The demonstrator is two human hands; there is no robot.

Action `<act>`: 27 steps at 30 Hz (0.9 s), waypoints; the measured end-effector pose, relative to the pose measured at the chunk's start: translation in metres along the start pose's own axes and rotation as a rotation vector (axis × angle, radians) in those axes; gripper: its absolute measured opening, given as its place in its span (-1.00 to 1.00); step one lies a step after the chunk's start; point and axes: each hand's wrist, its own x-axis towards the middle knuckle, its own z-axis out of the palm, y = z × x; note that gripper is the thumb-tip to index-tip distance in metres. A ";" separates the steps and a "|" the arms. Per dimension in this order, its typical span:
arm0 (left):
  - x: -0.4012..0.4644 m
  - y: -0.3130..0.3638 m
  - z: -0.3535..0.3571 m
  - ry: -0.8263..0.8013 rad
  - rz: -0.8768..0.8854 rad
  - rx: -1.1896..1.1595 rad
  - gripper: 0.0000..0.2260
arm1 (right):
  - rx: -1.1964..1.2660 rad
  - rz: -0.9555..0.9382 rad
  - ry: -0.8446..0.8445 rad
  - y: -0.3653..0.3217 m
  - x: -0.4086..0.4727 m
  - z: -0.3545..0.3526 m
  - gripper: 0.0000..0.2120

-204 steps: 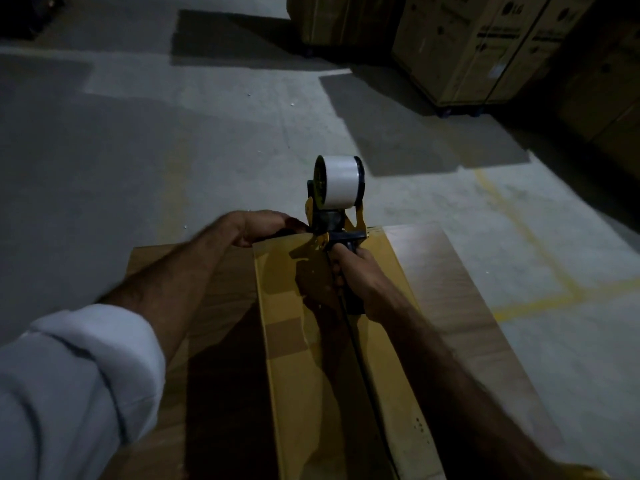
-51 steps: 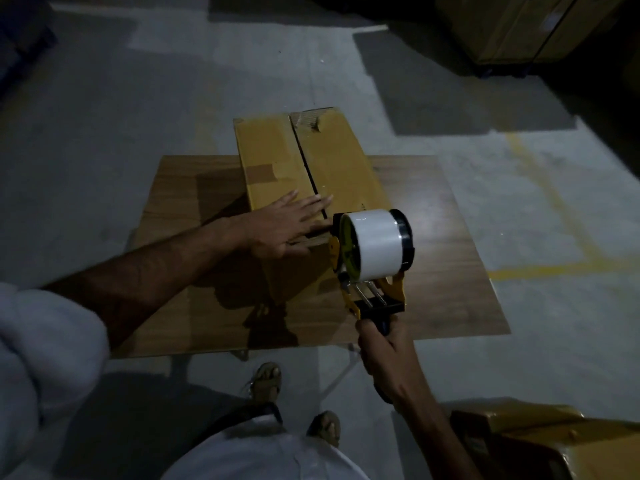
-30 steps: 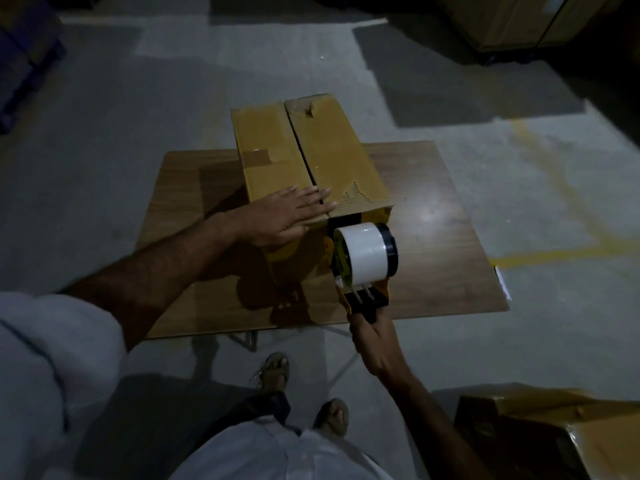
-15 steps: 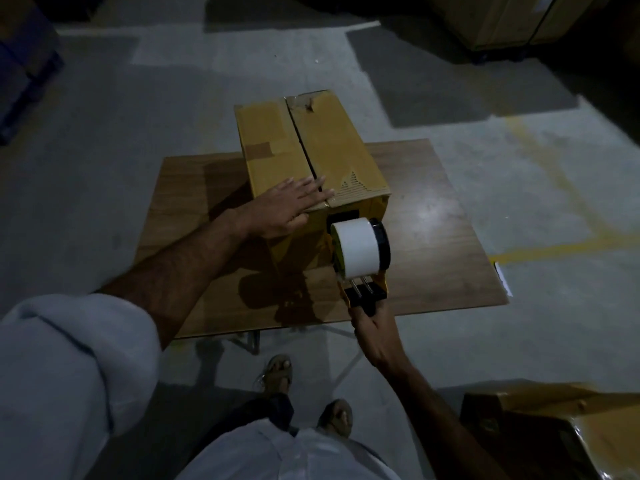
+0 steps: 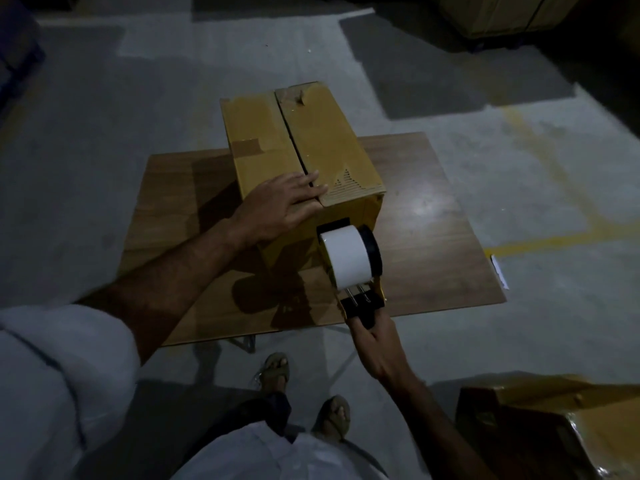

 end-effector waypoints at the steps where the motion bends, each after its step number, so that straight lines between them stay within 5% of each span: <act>1: 0.000 0.000 0.002 0.005 0.002 0.022 -0.57 | 0.014 0.034 -0.018 -0.001 0.001 0.001 -0.65; 9: 0.001 0.001 0.010 0.005 0.010 0.142 -0.51 | 0.219 0.537 -0.138 0.006 -0.011 0.026 -0.75; 12: 0.001 -0.002 0.013 0.023 0.017 0.174 -0.47 | 0.276 0.548 -0.019 0.020 -0.032 0.023 -0.66; 18: 0.001 0.002 0.016 0.045 0.006 0.263 -0.37 | -0.181 0.253 0.352 0.007 0.017 -0.031 -0.75; 21: -0.002 0.010 0.026 0.067 -0.047 0.319 -0.30 | -0.446 0.316 0.454 0.020 0.043 -0.054 -0.77; 27: -0.001 0.021 0.039 0.115 -0.157 0.348 -0.16 | -0.583 0.463 0.479 0.044 0.109 -0.068 -0.69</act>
